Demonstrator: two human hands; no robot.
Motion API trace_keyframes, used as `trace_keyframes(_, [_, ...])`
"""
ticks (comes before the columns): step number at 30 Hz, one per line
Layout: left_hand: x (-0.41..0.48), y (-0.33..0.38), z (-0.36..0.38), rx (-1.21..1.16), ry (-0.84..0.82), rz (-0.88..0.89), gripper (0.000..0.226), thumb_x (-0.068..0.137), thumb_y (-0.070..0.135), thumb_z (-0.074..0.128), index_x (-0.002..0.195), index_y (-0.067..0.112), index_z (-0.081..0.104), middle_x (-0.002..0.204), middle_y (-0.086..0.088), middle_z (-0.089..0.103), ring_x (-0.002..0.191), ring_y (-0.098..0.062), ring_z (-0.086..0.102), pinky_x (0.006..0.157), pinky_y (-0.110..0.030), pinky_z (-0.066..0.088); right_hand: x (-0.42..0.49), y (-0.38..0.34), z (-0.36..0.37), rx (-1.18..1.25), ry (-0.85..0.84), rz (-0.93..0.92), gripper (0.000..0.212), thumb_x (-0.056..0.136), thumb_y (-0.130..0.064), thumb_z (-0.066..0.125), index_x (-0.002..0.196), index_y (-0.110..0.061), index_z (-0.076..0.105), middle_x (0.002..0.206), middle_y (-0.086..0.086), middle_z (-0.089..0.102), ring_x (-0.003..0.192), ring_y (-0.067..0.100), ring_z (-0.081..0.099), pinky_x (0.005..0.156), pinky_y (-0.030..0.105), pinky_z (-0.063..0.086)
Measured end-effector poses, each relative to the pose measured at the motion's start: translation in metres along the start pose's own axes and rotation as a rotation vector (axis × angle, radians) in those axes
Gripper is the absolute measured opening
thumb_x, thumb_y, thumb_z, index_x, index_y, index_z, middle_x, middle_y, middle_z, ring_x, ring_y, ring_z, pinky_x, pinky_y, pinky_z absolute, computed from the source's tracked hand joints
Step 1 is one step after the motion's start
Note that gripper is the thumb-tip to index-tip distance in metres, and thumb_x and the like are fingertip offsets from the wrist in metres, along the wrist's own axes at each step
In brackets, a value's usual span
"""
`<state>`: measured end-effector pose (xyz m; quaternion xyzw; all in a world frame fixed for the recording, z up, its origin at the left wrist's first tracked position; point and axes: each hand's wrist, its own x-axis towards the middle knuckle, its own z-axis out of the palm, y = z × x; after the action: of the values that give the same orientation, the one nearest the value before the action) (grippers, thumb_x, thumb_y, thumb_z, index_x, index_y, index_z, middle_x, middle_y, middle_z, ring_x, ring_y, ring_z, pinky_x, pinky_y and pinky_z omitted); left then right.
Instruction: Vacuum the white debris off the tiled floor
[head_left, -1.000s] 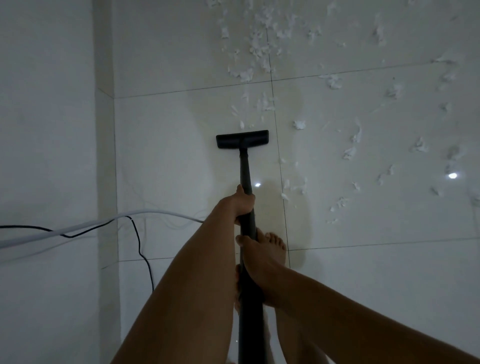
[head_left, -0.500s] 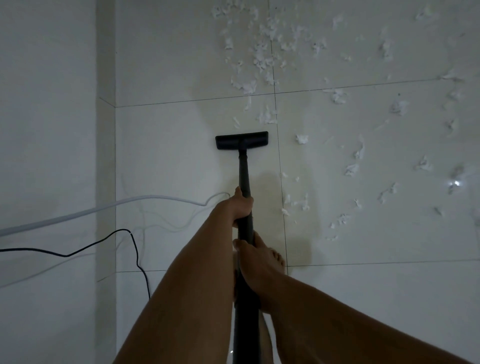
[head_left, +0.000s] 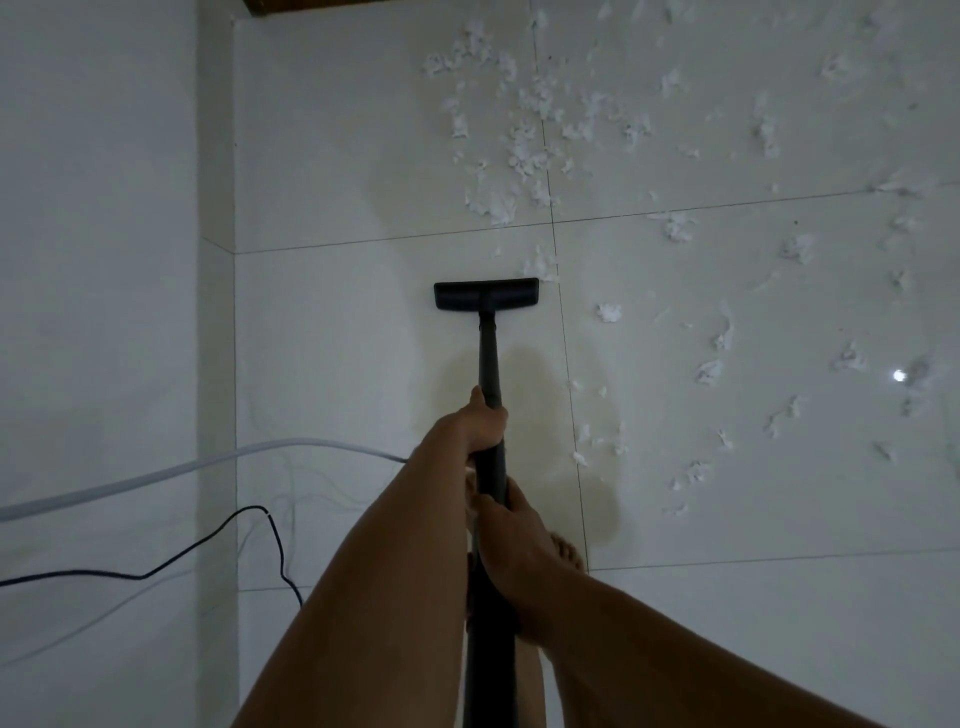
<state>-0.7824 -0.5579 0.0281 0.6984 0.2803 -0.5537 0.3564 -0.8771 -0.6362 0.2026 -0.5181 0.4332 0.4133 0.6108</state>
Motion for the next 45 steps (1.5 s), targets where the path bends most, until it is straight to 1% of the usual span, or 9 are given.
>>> trace_keyframes(3, [0.004, 0.009, -0.017, 0.005, -0.003, 0.026, 0.071, 0.107, 0.037, 0.038, 0.162, 0.038, -0.007, 0.139, -0.024, 0.057, 0.116, -0.035, 0.064, 0.1, -0.052, 0.056, 0.009, -0.012, 0.01, 0.017, -0.008, 0.024, 0.023, 0.103, -0.024, 0.048, 0.126, -0.027, 0.051, 0.094, 0.017, 0.069, 0.053, 0.017, 0.062, 0.04, 0.022, 0.051])
trace_keyframes(7, [0.01, 0.022, -0.035, 0.008, -0.013, 0.04, 0.072, 0.107, 0.037, 0.037, 0.162, 0.038, -0.009, 0.143, -0.024, 0.053, 0.117, -0.036, 0.064, 0.1, -0.051, 0.056, 0.024, -0.026, 0.02, 0.011, -0.011, 0.015, 0.027, 0.104, -0.022, 0.048, 0.13, -0.026, 0.049, 0.071, 0.008, 0.054, 0.037, 0.01, 0.053, 0.039, 0.021, 0.048])
trace_keyframes(13, [0.021, 0.042, -0.055, -0.014, -0.008, 0.065, 0.074, 0.107, 0.035, 0.037, 0.162, 0.037, -0.013, 0.142, -0.023, 0.055, 0.117, -0.035, 0.064, 0.099, -0.051, 0.056, 0.041, -0.046, 0.026, 0.014, 0.0, 0.009, 0.019, 0.101, -0.025, 0.05, 0.117, -0.034, 0.053, 0.066, 0.008, 0.054, 0.039, 0.015, 0.055, 0.044, 0.028, 0.052])
trace_keyframes(20, [0.015, 0.059, -0.067, -0.016, 0.026, 0.085, 0.07, 0.108, 0.033, 0.036, 0.164, 0.033, -0.007, 0.142, -0.023, 0.055, 0.116, -0.034, 0.064, 0.1, -0.049, 0.056, 0.034, -0.069, 0.027, -0.008, -0.02, -0.01, 0.034, 0.103, -0.027, 0.048, 0.136, -0.035, 0.046, 0.065, 0.006, 0.055, 0.037, 0.011, 0.056, 0.042, 0.024, 0.051])
trace_keyframes(24, [-0.006, 0.066, -0.072, -0.06, 0.04, 0.106, 0.069, 0.109, 0.033, 0.035, 0.164, 0.033, -0.007, 0.14, -0.022, 0.055, 0.115, -0.033, 0.063, 0.086, -0.041, 0.056, 0.018, -0.077, 0.027, 0.018, -0.045, -0.007, 0.035, 0.104, -0.026, 0.048, 0.136, -0.037, 0.044, 0.063, 0.01, 0.054, 0.04, 0.017, 0.056, 0.044, 0.028, 0.052])
trace_keyframes(30, [-0.024, 0.094, -0.093, -0.139, 0.077, 0.141, 0.072, 0.108, 0.034, 0.038, 0.163, 0.035, -0.008, 0.138, -0.023, 0.058, 0.11, -0.031, 0.066, 0.085, -0.039, 0.057, 0.002, -0.108, 0.027, 0.011, -0.054, -0.041, 0.042, 0.105, -0.024, 0.045, 0.143, -0.039, 0.04, 0.068, 0.012, 0.054, 0.043, 0.018, 0.054, 0.039, 0.024, 0.049])
trace_keyframes(33, [-0.03, 0.102, -0.108, -0.107, 0.104, 0.15, 0.066, 0.109, 0.033, 0.039, 0.164, 0.034, 0.003, 0.123, -0.02, 0.064, 0.099, -0.026, 0.066, 0.069, -0.034, 0.054, -0.001, -0.117, 0.039, -0.009, -0.033, -0.085, 0.043, 0.105, -0.022, 0.045, 0.145, -0.035, 0.04, 0.075, 0.01, 0.057, 0.043, 0.015, 0.054, 0.034, 0.017, 0.044])
trace_keyframes(37, [-0.025, 0.092, -0.11, -0.073, 0.109, 0.124, 0.059, 0.109, 0.034, 0.041, 0.161, 0.03, 0.016, 0.111, -0.017, 0.064, 0.097, -0.027, 0.066, 0.088, -0.042, 0.059, 0.001, -0.111, 0.045, -0.03, -0.039, -0.071, 0.045, 0.104, -0.021, 0.043, 0.147, -0.033, 0.041, 0.101, 0.009, 0.065, 0.063, 0.017, 0.061, 0.032, 0.014, 0.043])
trace_keyframes(45, [-0.016, 0.082, -0.051, -0.081, 0.045, 0.111, 0.061, 0.108, 0.034, 0.039, 0.162, 0.032, 0.01, 0.13, -0.023, 0.062, 0.112, -0.034, 0.067, 0.094, -0.045, 0.058, -0.001, -0.089, 0.004, -0.049, -0.024, -0.034, 0.033, 0.104, -0.021, 0.045, 0.137, -0.027, 0.046, 0.09, 0.009, 0.058, 0.056, 0.014, 0.055, 0.032, 0.014, 0.042])
